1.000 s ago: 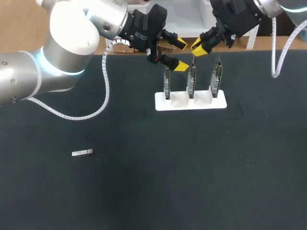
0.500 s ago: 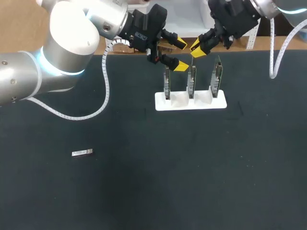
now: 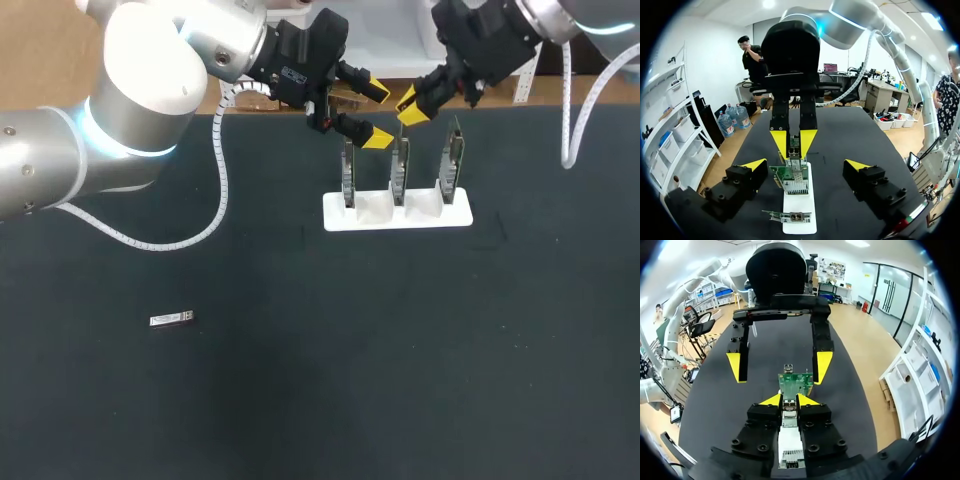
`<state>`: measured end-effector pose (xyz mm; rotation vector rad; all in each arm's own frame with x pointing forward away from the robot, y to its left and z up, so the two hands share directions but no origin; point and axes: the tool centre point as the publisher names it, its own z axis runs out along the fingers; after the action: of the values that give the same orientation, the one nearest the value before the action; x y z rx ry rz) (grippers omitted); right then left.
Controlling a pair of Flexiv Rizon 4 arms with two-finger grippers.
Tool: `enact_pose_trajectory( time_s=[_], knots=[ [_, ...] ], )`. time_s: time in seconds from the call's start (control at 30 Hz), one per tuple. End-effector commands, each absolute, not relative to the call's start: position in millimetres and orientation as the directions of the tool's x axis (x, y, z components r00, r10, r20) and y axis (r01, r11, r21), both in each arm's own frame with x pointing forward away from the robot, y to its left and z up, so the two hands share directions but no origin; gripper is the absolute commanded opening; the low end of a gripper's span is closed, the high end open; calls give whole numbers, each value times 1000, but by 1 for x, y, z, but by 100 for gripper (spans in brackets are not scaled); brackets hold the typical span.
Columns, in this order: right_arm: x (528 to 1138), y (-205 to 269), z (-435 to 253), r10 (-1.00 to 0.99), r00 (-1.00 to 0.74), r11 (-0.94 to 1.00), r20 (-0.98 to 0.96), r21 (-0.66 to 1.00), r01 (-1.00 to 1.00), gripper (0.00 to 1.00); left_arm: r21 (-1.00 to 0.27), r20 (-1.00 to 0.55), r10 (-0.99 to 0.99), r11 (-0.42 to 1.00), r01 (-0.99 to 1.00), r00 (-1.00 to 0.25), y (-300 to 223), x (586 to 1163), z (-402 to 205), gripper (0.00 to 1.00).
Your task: Pick up the optical module with the left hand, and insert it into the network port with the right hand.
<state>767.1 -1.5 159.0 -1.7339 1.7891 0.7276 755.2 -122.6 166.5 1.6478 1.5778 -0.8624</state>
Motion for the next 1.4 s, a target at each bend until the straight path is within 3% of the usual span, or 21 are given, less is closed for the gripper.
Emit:
enact_pose_trajectory(
  time_s=[0.03, 0.43, 0.5, 0.6, 0.63, 0.67, 0.7, 0.73, 1.33, 1.37, 1.4],
  knots=[
    [768, -1, 155, -711, -34, 32, -702, 16, -999, 0, 32, -838, 544, -28, 999, 42, -123, 757, 167, 100],
    [767, -1, 153, -713, -45, 40, -700, 23, -999, 0, 32, -838, 544, -28, 999, 42, -123, 757, 167, 100],
    [767, -1, 154, -713, -42, 37, -700, 23, -999, 37, 32, -838, 544, -28, 999, 42, -123, 757, 167, 100],
    [765, 0, 156, -711, -38, 33, -702, 21, -999, 49, 32, -838, 544, -28, 999, 42, -123, 757, 167, 100],
    [765, 0, 156, -711, -38, 33, -702, 21, -999, 75, 32, -838, 544, -28, 999, 42, -123, 757, 167, 100],
    [765, 0, 157, -709, -39, 34, -705, 21, -999, 85, 32, -838, 544, -28, 999, 42, -123, 757, 167, 100],
    [765, -1, 158, -706, -39, 34, -708, 21, -999, 58, 32, -838, 544, -28, 999, 42, -123, 757, 167, 100],
    [765, -1, 159, -704, -40, 36, -709, 20, -999, 46, 32, -838, 544, -28, 999, 42, -123, 757, 167, 100],
    [767, -35, 172, -640, -129, 133, -757, 56, -990, 39, 32, -838, 544, -28, 999, 42, -123, 757, 167, 100],
    [767, -35, 172, -636, -128, 133, -761, 56, -990, 30, 32, -838, 544, -28, 999, 42, -123, 757, 167, 100],
    [767, -36, 172, -631, -126, 128, -766, 57, -990, 0, 32, -838, 544, -28, 999, 42, -123, 757, 167, 100]
  ],
)
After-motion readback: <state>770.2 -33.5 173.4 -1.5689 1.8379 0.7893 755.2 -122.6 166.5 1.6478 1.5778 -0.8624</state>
